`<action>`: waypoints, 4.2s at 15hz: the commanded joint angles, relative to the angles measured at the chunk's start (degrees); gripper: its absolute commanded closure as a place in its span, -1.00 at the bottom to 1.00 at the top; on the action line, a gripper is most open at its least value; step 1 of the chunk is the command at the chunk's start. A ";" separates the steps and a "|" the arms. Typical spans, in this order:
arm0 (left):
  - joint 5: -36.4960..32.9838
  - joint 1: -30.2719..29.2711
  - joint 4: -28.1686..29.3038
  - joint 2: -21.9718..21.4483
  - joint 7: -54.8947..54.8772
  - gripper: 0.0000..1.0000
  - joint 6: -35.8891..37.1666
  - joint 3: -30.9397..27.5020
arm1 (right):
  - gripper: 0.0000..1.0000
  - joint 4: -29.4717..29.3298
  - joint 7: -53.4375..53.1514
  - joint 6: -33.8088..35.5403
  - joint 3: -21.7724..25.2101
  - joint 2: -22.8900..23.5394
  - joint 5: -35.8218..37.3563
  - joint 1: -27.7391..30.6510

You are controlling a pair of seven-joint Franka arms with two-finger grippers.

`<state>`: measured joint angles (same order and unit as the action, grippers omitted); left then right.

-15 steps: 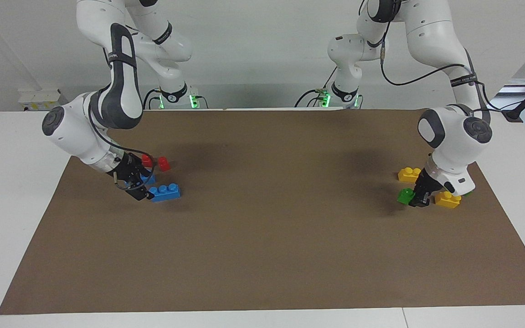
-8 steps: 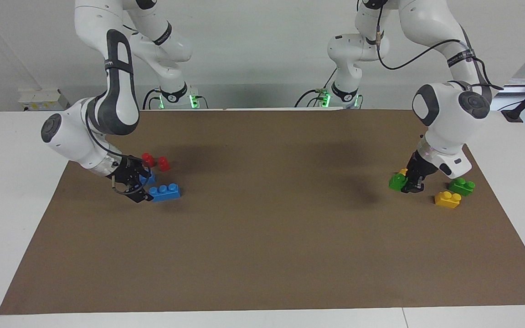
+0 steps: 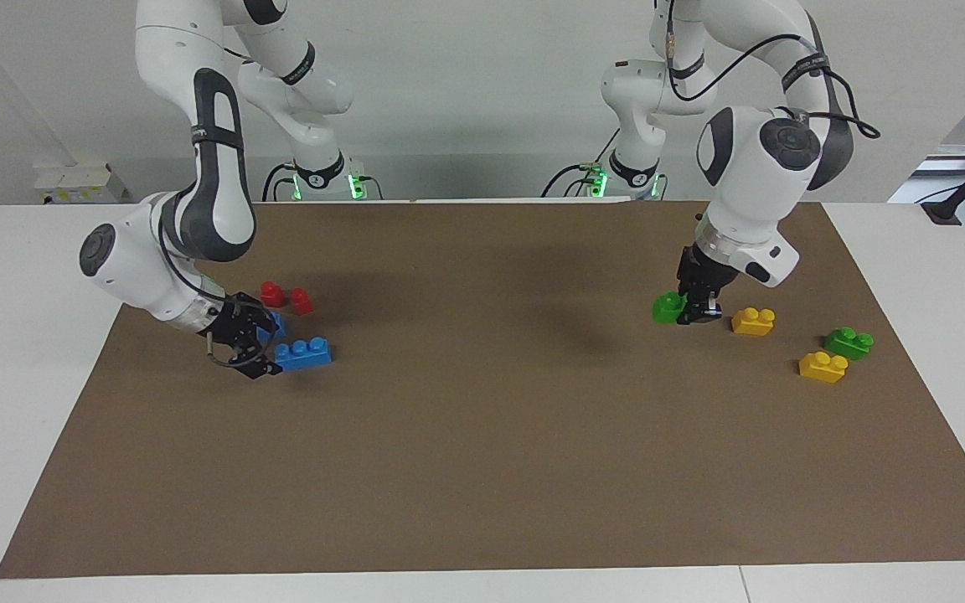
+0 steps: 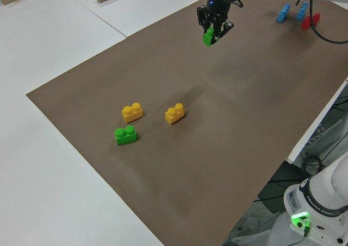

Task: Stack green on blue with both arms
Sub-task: 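Grasp and lift the green brick with the left gripper, then grasp the long blue brick farther from the robot with the right gripper, then carry the blue brick with the right gripper to the table center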

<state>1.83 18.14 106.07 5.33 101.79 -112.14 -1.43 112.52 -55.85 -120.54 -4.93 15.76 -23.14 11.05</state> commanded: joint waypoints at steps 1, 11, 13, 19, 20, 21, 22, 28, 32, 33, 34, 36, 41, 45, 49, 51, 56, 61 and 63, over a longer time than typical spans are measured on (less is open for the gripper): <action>0.37 2.33 0.98 -1.55 3.59 1.00 0.87 -0.77 | -1.00 0.42 1.18 -1.88 -0.70 0.67 -1.47 0.46; 0.37 2.60 0.98 -1.55 3.68 1.00 0.43 -0.68 | -1.00 2.09 2.32 -5.22 -0.70 1.47 -1.47 0.11; 0.37 2.60 0.89 -1.55 3.68 1.00 0.60 -0.68 | -0.89 2.09 2.24 -7.14 -0.70 2.17 -1.47 -0.76; 0.37 2.60 0.98 -1.55 3.68 1.00 0.61 -0.68 | -0.13 2.18 3.29 -7.51 -0.70 3.05 -1.47 -0.94; 0.37 2.60 0.98 -1.55 3.68 1.00 0.52 -0.68 | 0.21 2.18 3.29 -7.34 -0.70 3.05 -1.47 -0.77; 0.37 2.60 0.98 -1.55 3.59 1.00 0.60 -0.68 | 0.49 2.09 3.29 -6.90 -0.70 3.05 -1.56 -0.42; 0.37 2.60 0.98 -1.55 3.68 1.00 0.61 -0.68 | 0.78 1.92 3.38 -6.29 -0.78 3.05 -1.99 -0.24; 0.37 2.51 0.98 -1.55 3.50 1.00 0.43 -0.68 | 1.00 -5.89 6.47 7.23 -0.69 3.31 -2.79 -0.41; 0.37 2.60 0.89 -1.55 3.59 1.00 0.43 -0.68 | 1.00 -10.72 -7.32 11.89 -1.13 2.00 -2.79 -4.62; 0.37 2.60 0.89 -1.55 3.59 1.00 0.43 -0.68 | 1.00 -11.61 -9.52 12.61 -1.05 1.82 -2.79 -6.02; 0.37 2.60 0.89 -1.55 3.68 1.00 0.43 -0.68 | 1.00 -11.71 -12.06 12.44 -1.13 0.86 -2.79 -7.43; 0.37 2.60 0.89 -1.55 3.68 1.00 0.52 -0.68 | 1.00 -11.97 -19.00 11.74 -1.05 -0.29 -2.79 -12.34; 0.37 2.60 0.80 -1.55 3.68 1.00 0.78 -0.68 | 1.00 -11.53 -31.41 8.31 -1.05 -1.08 -2.61 -21.33; 0.37 3.64 0.80 -1.55 4.29 1.00 0.69 -0.76 | 1.00 -10.48 -36.60 7.18 -1.05 -1.78 -2.61 -26.06; 0.37 4.00 0.89 -1.55 5.08 1.00 0.87 -0.68 | 1.00 -5.31 -42.04 -1.95 -1.05 -3.36 -2.53 -32.04; 0.37 4.53 0.89 -1.55 5.26 1.00 0.69 -0.68 | 1.00 -3.72 -46.09 -6.70 -1.05 -3.54 -2.53 -34.77; 0.37 4.71 1.07 -1.55 5.70 1.00 0.43 -0.68 | 1.00 3.49 -53.39 -21.73 -1.13 -4.16 -2.70 -41.27; 0.37 6.11 2.21 -2.08 7.01 1.00 0.08 -0.68 | 1.00 5.95 -54.37 -27.10 -1.13 -2.93 -2.70 -44.36; 0.37 6.38 3.26 -2.61 7.37 1.00 -0.27 -0.68 | 1.00 6.48 -54.28 -27.46 -1.13 -2.84 -2.70 -44.36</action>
<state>1.83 23.20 106.55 5.07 107.83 -112.11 -1.30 117.09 -109.89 -146.43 -6.22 13.86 -24.78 -33.32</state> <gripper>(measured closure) 0.661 0.656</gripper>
